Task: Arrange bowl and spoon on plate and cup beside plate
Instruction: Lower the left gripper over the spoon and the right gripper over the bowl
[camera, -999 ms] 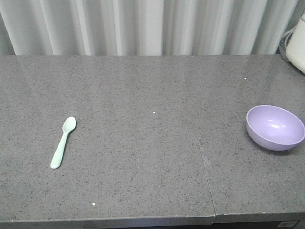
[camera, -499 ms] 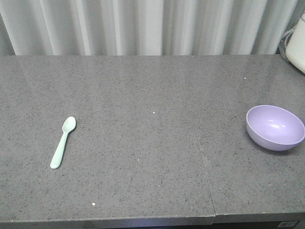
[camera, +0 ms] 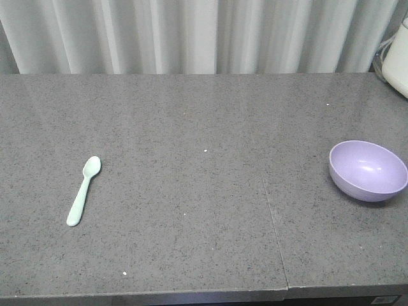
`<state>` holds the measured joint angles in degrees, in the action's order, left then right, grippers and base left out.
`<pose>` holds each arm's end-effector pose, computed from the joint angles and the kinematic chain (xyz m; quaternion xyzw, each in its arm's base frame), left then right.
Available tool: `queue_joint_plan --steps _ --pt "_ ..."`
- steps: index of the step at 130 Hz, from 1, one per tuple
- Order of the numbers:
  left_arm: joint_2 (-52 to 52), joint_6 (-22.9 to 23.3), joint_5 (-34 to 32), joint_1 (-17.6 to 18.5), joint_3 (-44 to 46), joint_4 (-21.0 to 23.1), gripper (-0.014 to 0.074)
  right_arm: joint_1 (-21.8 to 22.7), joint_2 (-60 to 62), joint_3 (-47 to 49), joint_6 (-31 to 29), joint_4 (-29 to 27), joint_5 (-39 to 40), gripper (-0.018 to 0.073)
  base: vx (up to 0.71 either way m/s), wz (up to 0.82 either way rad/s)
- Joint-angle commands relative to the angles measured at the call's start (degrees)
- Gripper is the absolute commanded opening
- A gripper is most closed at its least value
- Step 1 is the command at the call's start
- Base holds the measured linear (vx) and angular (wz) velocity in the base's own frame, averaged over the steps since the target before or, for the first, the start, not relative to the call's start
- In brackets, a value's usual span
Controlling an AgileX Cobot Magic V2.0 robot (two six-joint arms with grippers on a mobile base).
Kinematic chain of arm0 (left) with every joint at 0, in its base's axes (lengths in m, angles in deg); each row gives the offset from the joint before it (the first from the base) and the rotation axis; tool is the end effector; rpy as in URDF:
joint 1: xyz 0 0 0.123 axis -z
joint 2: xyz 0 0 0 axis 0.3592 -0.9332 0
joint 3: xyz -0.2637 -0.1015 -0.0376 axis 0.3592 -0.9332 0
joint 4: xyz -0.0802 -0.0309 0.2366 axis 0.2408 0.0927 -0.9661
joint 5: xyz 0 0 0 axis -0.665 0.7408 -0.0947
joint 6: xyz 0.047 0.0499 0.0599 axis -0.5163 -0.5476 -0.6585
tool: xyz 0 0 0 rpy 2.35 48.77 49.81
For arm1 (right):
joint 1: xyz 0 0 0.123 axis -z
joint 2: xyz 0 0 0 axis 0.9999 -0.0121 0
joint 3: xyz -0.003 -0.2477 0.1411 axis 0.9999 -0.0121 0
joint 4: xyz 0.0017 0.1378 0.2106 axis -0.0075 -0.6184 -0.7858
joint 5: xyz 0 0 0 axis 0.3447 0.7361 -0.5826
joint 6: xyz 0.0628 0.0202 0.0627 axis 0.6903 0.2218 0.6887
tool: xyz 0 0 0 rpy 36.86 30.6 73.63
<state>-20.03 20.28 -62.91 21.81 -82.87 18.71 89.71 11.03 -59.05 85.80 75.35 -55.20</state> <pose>0.0624 -0.0008 0.2192 -0.0447 0.6905 -0.0563 0.7197 0.0693 -0.0017 0.2453 0.0053 0.7344 -0.0085 0.6787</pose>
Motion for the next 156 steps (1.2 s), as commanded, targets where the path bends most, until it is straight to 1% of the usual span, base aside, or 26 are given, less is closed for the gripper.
queue_joint_plan --steps 1,10,21,32,43,51,67,81,94,101,111,126,136,144,145,150,153,156 --pt "-8.07 1.01 -5.58 0.09 6.56 0.63 -0.0007 0.30 -9.87 8.47 -0.64 0.81 -0.88 -0.0008 0.00 0.00" --pt "-15.61 1.01 -4.26 0.09 12.08 0.63 -0.0007 0.30 -18.13 14.77 -0.64 0.68 -6.24 -0.0008 0.00 0.00" --pt "-25.01 1.01 3.27 0.09 19.73 0.63 -0.0007 0.17 -27.98 23.60 -0.64 -0.57 -14.52 -0.0008 0.00 0.00" --pt "-32.62 1.01 11.20 0.09 27.15 0.57 -0.0007 0.17 -34.73 30.53 -0.64 -1.01 -22.00 -0.0008 0.00 0.00" --pt "-40.19 0.96 17.66 0.09 33.64 0.57 -0.0007 0.17 -41.17 36.64 -0.64 -0.90 -26.73 -0.0008 0.00 0.00" --pt "-44.90 0.96 20.81 0.09 38.41 0.57 -0.0007 0.17 -44.68 39.49 -0.64 -0.41 -29.39 -0.0008 0.00 0.00" --pt "-53.51 0.80 25.51 0.09 46.48 0.57 -0.0007 0.17 -49.83 43.25 -0.64 0.16 -29.97 -0.0008 0.00 0.00" --pt "-58.36 0.85 26.00 0.09 50.34 0.63 -0.0007 0.17 -51.41 44.57 0.45 0.45 -28.55 -0.0008 0.00 0.00" --pt "-60.91 0.85 24.60 0.09 50.92 -0.03 -0.0007 0.17 -51.52 44.46 0.43 1.20 -28.38 -0.0008 0.00 0.00" --pt "-62.10 1.10 24.17 0.09 50.92 0.04 -0.0007 0.17 -51.52 44.46 1.85 1.13 -28.47 -0.0006 0.00 0.00" --pt "-63.05 1.35 26.05 0.09 50.92 0.09 -0.0007 0.17 -51.52 44.46 3.68 1.21 -28.90 -0.0004 0.00 0.00" --pt "-63.60 1.23 27.46 0.09 50.92 -0.08 -0.0004 0.17 -51.52 44.46 3.42 3.07 -30.56 0.0001 0.00 0.00" --pt "-64.19 1.02 27.31 0.09 51.16 -0.08 0.0004 0.17 -51.52 44.46 3.42 5.07 -30.57 0.0023 0.00 0.00" --pt "-64.74 0.75 28.90 0.09 52.35 0.07 0.0018 0.17 -51.52 44.46 3.29 6.02 -30.62 0.0061 0.00 0.00" --pt "-64.96 0.75 29.45 0.09 52.73 0.07 0.0026 0.17 -51.52 44.46 3.22 6.25 -30.62 0.0078 0.00 0.00" --pt "-65.51 0.46 30.77 0.09 53.88 0.07 0.0043 0.17 -51.52 44.46 3.22 6.94 -30.62 0.0105 0.00 0.00" --pt "-66.21 -0.61 32.20 0.09 54.91 0.07 0.0060 0.17 -51.52 44.46 3.22 7.46 -30.62 0.0145 0.00 0.00" --pt "-66.51 -1.10 32.82 0.09 55.44 0.22 0.0076 0.17 -51.52 44.46 3.22 7.58 -30.56 0.0162 0.00 0.00"
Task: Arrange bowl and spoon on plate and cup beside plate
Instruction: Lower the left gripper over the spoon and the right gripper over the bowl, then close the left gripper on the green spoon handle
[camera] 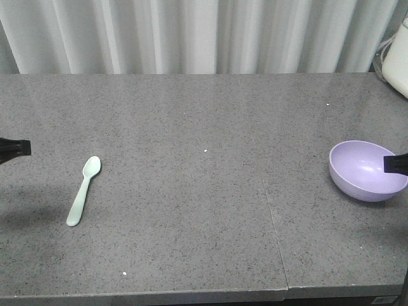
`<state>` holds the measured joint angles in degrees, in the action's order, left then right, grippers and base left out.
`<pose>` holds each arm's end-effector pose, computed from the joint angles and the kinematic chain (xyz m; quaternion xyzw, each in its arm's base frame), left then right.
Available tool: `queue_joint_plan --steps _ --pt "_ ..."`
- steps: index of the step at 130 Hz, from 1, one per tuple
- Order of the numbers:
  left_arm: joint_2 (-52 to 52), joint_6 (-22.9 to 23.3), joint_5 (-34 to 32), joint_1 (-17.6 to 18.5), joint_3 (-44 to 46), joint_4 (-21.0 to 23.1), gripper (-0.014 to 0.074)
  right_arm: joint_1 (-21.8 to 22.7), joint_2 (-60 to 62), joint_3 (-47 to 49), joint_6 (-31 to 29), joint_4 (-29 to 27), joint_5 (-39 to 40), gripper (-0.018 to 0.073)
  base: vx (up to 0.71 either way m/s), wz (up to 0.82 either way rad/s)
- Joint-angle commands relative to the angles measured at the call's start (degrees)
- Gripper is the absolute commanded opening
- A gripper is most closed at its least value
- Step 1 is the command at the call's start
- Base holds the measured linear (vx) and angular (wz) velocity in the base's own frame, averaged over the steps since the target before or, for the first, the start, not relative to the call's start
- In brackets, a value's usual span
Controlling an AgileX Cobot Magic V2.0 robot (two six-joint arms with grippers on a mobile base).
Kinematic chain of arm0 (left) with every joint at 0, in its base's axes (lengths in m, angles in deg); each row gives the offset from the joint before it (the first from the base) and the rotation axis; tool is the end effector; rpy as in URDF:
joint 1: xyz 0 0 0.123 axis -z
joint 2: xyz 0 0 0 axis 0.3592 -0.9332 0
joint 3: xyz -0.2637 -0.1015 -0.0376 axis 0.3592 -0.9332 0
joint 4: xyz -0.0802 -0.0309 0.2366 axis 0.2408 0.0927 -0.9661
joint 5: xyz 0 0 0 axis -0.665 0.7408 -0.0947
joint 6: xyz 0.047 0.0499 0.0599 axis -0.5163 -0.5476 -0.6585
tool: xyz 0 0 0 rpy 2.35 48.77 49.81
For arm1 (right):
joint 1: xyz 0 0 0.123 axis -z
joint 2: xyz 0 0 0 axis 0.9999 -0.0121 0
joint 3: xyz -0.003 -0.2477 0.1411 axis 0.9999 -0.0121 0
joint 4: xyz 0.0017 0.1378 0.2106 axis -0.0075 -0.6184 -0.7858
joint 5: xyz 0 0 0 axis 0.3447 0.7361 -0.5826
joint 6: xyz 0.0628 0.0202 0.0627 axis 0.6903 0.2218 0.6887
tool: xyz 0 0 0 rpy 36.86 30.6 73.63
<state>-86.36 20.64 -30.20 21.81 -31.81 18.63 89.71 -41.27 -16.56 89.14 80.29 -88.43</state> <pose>0.2574 -0.0009 0.3017 -0.0709 0.9228 -0.0194 0.3781 0.2199 -0.0120 0.3216 0.0287 0.9292 -0.0528 0.3647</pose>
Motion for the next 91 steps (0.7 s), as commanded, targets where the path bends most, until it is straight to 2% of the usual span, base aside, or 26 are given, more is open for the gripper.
queue_joint_plan --steps 1,16,25,43,53,74,91 --pt "-0.46 -1.99 0.72 0.09 4.94 0.52 0.0087 0.17 0.78 1.98 -0.13 2.64 2.68 0.0181 0.00 0.00" --pt "-2.91 -7.20 5.54 0.09 9.78 4.15 0.0203 0.17 0.78 1.98 -0.13 2.64 2.83 0.0337 0.00 0.00" --pt "-4.33 -9.86 7.59 0.09 12.67 8.12 0.0328 0.17 0.78 1.98 -0.13 2.59 2.83 0.0426 0.00 0.00" --pt "-6.06 -14.01 9.61 0.14 15.84 13.54 0.0487 0.17 0.78 1.98 -0.13 2.67 2.60 0.0503 0.00 0.00" --pt "-7.08 -16.11 10.30 0.14 17.54 14.91 0.0513 0.17 0.78 1.98 -0.13 2.67 2.60 0.0502 0.00 0.00" --pt "-10.99 -16.84 14.55 0.34 22.27 14.91 0.0512 0.17 0.78 1.98 -0.13 2.67 2.60 0.0498 0.00 0.00" --pt "-16.73 -17.83 18.99 3.32 26.71 12.47 0.0512 0.17 0.78 1.98 -0.13 2.67 2.60 0.0498 0.00 0.00"
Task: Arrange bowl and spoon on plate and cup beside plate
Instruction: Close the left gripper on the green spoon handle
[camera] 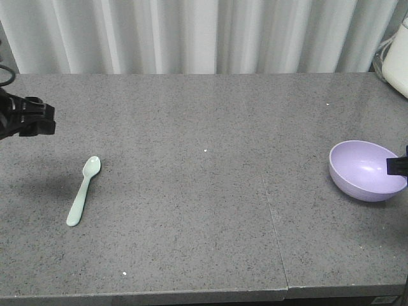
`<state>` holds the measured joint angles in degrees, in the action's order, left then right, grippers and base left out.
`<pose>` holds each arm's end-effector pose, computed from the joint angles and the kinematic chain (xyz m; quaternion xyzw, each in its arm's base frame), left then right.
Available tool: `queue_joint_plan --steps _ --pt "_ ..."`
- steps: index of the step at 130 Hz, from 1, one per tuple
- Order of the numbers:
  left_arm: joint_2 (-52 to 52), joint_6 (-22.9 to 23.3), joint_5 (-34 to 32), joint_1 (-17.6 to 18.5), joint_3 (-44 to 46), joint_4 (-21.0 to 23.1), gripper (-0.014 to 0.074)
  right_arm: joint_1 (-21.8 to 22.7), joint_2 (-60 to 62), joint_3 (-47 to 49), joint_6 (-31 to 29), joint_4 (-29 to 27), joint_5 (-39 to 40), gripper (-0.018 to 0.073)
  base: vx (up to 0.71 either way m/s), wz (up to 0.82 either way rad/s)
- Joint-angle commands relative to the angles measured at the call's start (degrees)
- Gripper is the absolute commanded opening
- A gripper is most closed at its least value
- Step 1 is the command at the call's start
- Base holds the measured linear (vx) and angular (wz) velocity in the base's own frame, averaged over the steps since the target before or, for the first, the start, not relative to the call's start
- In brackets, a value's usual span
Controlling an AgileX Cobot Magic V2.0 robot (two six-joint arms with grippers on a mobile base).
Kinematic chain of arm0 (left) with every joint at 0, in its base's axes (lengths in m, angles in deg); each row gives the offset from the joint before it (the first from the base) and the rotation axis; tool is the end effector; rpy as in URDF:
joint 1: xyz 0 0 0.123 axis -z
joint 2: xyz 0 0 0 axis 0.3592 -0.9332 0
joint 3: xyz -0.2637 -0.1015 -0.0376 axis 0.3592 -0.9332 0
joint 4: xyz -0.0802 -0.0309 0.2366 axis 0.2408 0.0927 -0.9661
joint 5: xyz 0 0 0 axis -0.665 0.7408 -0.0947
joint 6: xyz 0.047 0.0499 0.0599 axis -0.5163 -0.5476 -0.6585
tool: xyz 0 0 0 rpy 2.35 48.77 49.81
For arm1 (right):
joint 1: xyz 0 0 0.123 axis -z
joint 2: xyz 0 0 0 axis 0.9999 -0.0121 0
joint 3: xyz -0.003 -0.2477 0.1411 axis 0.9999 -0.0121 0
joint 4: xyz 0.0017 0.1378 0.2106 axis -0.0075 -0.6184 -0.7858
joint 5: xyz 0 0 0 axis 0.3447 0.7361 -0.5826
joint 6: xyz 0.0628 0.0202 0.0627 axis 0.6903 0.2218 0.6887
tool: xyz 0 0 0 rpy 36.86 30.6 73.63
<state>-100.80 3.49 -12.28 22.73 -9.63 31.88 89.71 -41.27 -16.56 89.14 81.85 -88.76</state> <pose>0.3185 -0.0219 0.3314 0.0274 0.9520 -0.0727 0.2962 0.2195 -0.0137 0.3216 0.0227 0.9295 -0.0651 0.3624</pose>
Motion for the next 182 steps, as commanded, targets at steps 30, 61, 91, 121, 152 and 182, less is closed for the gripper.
queue_joint_plan --steps 30,61,91,121,152,182 --pt "-10.83 3.32 3.70 8.19 7.65 -7.89 0.0512 0.17 0.78 1.98 -0.13 1.11 2.88 0.0498 0.00 0.00" --pt "-15.89 7.73 4.48 8.91 7.60 -8.69 0.0512 0.17 0.78 1.98 -0.13 1.11 2.88 0.0498 0.00 0.00" --pt "-17.10 8.10 5.76 8.91 7.60 -8.64 0.0512 0.17 0.78 1.98 -0.13 1.11 2.79 0.0498 0.00 0.00" --pt "-17.10 9.18 5.89 8.91 7.60 -8.64 0.0512 0.17 0.78 1.98 -0.13 1.11 2.02 0.0498 0.00 0.00" --pt "-17.10 10.31 6.46 8.91 7.55 -8.64 0.0512 0.17 0.78 1.98 -0.13 1.11 1.97 0.0498 0.00 0.00" --pt "-17.10 10.58 6.36 8.97 7.55 -8.64 0.0512 0.17 0.78 1.98 -0.13 1.11 1.97 0.0498 0.00 0.00"
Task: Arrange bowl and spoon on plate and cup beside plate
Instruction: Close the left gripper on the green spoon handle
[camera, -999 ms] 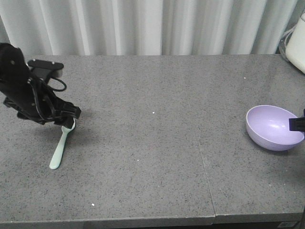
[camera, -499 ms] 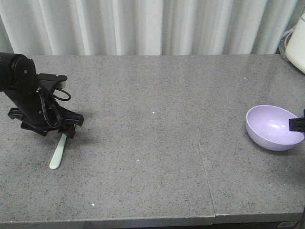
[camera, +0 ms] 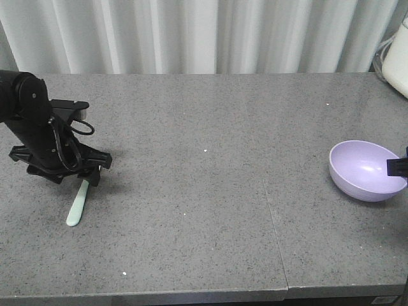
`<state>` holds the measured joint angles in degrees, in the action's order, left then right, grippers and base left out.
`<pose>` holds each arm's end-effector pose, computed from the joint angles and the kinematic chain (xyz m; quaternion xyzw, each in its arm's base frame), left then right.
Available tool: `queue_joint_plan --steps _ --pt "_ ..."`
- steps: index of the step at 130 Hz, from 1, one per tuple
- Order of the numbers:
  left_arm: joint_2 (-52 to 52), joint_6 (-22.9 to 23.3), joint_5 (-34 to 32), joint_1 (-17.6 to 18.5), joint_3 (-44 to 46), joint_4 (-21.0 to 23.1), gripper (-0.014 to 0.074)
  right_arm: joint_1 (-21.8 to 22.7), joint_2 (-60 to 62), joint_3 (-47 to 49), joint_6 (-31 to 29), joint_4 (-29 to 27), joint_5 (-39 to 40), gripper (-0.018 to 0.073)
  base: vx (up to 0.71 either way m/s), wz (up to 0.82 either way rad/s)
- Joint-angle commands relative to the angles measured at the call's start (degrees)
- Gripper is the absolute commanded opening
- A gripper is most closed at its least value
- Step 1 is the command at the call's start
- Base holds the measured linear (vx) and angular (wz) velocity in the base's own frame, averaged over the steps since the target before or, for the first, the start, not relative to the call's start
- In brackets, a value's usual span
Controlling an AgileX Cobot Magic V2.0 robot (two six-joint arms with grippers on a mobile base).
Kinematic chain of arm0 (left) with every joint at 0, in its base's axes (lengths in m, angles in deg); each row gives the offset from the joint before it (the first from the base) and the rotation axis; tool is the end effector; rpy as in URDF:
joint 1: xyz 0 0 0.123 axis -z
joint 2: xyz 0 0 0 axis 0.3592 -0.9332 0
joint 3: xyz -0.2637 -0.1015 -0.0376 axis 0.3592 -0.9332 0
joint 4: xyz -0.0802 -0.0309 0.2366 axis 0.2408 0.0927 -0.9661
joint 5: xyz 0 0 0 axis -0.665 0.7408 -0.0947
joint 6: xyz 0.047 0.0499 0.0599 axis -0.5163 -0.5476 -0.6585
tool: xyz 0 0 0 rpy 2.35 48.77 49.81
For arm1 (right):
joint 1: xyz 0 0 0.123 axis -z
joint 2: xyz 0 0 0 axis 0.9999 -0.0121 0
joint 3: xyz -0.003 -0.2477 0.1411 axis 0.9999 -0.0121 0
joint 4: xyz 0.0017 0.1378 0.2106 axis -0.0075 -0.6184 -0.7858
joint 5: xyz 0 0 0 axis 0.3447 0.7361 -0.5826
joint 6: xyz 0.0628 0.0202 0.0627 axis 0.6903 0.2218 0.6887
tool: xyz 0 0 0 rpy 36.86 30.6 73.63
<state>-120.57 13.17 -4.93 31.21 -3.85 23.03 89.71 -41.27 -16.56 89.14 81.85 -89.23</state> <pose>0.3692 -0.0682 0.2339 0.0486 0.9924 -0.0255 0.1103 0.2190 -0.0138 0.3211 0.0232 0.9309 -0.0656 0.3586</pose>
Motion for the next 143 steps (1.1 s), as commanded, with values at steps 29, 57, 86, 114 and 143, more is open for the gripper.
queue_joint_plan --steps 29,57,86,114,143 --pt "1.43 0.96 -0.99 0.99 1.77 0.13 0.0512 0.17 0.78 1.98 -0.13 1.11 2.44 0.0498 0.00 0.00" --pt "-0.97 1.03 0.15 0.99 1.77 0.19 0.0512 0.17 0.78 1.98 -0.13 1.11 2.39 0.0498 0.00 0.00" --pt "-1.31 1.08 0.92 0.99 1.77 0.19 0.0468 0.17 0.78 1.98 -0.13 1.11 2.30 0.0498 0.00 0.00" --pt "-1.31 1.03 2.03 0.99 1.63 0.38 0.0155 0.17 0.78 1.98 -0.13 1.11 2.30 0.0498 0.00 0.00" --pt "-0.91 0.33 0.71 0.72 1.87 -0.07 -0.0008 0.17 0.78 1.98 -0.13 1.11 2.27 0.0498 0.00 0.00"
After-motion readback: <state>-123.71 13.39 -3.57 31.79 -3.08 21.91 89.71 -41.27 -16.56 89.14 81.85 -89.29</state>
